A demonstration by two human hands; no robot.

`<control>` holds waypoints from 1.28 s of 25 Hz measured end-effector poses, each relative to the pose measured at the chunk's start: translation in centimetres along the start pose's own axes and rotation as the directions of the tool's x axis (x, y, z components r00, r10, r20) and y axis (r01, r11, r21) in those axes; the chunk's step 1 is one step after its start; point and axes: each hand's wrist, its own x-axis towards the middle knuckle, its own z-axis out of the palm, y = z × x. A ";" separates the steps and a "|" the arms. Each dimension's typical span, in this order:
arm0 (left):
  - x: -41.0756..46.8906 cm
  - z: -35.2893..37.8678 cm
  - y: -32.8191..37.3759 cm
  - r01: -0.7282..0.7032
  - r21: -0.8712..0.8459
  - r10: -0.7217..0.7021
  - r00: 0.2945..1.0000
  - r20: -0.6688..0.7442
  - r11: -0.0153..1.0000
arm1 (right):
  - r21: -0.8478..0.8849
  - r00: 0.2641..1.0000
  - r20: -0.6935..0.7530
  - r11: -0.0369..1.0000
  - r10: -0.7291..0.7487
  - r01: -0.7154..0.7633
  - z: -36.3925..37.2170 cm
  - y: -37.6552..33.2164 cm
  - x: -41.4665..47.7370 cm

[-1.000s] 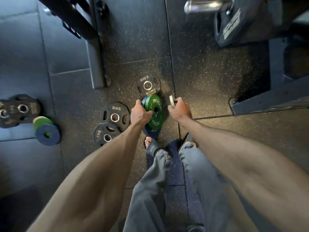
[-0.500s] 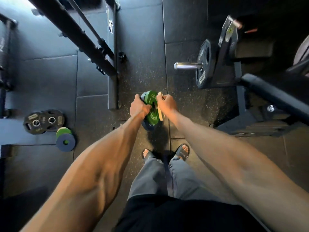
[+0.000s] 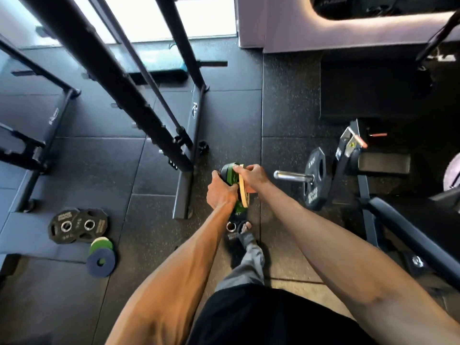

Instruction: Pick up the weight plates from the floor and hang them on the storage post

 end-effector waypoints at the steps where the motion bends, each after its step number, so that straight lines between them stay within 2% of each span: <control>1: 1.5 -0.1 1.2 -0.038 0.024 0.038 0.999 0.002 0.999 | 0.023 0.999 0.010 0.999 0.040 -0.040 -0.1 -1.5 1.4; 5: 7.8 -1.1 6.2 -0.198 0.080 0.198 0.980 0.013 0.977 | 0.029 0.987 0.064 0.989 0.146 -0.148 0.4 -6.6 7.6; 10: 14.5 -1.5 12.0 -0.228 0.146 0.224 0.974 0.047 0.963 | 0.309 0.995 0.069 0.947 0.066 -0.084 -1.4 -12.0 12.0; 13: 19.1 -1.3 15.0 -0.218 0.160 0.211 0.976 0.063 0.963 | 0.369 0.998 0.040 0.928 0.038 -0.051 -1.9 -15.5 16.3; 16: 24.2 -0.7 18.5 -0.239 0.158 0.229 0.970 0.075 0.958 | 0.375 0.990 0.077 0.916 0.120 -0.141 -2.6 -19.1 21.3; 18: 27.7 -0.1 21.1 -0.273 0.175 0.256 0.960 0.114 0.946 | 0.385 0.977 0.109 0.899 0.182 -0.210 -2.7 -21.4 26.1; 22: 33.7 -0.1 25.9 -0.319 0.176 0.292 0.942 0.163 0.931 | 0.389 0.964 0.166 0.885 0.207 -0.257 -0.7 -21.0 40.3; 23: 34.9 -0.3 27.0 -0.320 0.167 0.290 0.940 0.179 0.933 | 0.407 0.963 0.150 0.874 0.225 -0.267 -0.9 -22.4 41.0; 26: 39.1 -0.3 30.2 -0.329 0.154 0.289 0.928 0.236 0.932 | 0.451 0.983 0.037 0.875 0.181 -0.178 -3.0 -29.0 39.1; 29: 43.1 0.2 33.5 -0.341 0.190 0.291 0.924 0.249 0.921 | 0.506 0.984 0.020 0.847 0.177 -0.163 -3.6 -32.9 41.9; 32: 48.1 1.2 37.1 -0.326 0.184 0.276 0.928 0.251 0.927 | 0.460 0.977 0.004 0.867 0.214 -0.192 -4.4 -36.5 46.5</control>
